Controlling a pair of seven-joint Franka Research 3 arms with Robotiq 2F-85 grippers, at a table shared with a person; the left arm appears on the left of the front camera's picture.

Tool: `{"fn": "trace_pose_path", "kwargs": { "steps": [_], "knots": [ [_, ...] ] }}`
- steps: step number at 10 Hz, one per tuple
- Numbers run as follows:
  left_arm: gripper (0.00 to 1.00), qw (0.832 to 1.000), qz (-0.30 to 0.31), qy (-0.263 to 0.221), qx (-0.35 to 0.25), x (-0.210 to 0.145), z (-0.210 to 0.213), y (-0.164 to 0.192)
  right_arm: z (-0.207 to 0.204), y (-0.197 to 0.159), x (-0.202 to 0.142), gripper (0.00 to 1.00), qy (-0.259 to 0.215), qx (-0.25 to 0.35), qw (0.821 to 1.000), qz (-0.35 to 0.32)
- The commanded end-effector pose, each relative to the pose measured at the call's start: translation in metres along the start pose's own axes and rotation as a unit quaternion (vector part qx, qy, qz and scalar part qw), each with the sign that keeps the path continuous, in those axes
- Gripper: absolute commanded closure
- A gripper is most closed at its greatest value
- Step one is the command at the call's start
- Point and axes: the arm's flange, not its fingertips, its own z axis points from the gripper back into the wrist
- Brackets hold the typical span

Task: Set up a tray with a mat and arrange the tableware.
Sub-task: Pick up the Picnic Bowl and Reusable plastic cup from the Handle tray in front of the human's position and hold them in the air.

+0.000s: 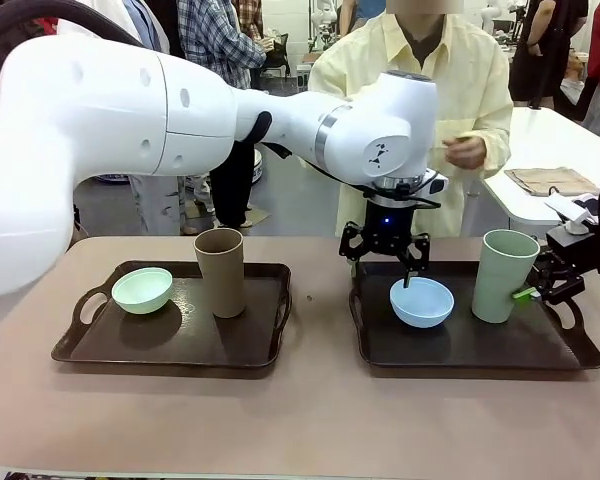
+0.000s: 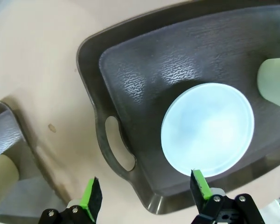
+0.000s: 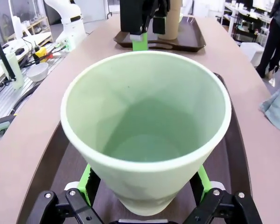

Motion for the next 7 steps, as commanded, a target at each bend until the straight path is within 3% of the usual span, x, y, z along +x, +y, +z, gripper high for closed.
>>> {"fn": "trace_pose_path", "kwargs": {
  "steps": [1,7],
  "knots": [
    [0.00,1.000,0.015,-0.003,0.011,0.012,0.001,-0.011,-0.013,0.004,0.004,0.00,-0.010,-0.018,1.000,0.015],
    [0.00,0.999,0.044,-0.028,0.009,0.019,-0.026,-0.024,-0.027,0.001,0.009,0.00,-0.010,-0.017,1.000,0.003]
  ]
}}
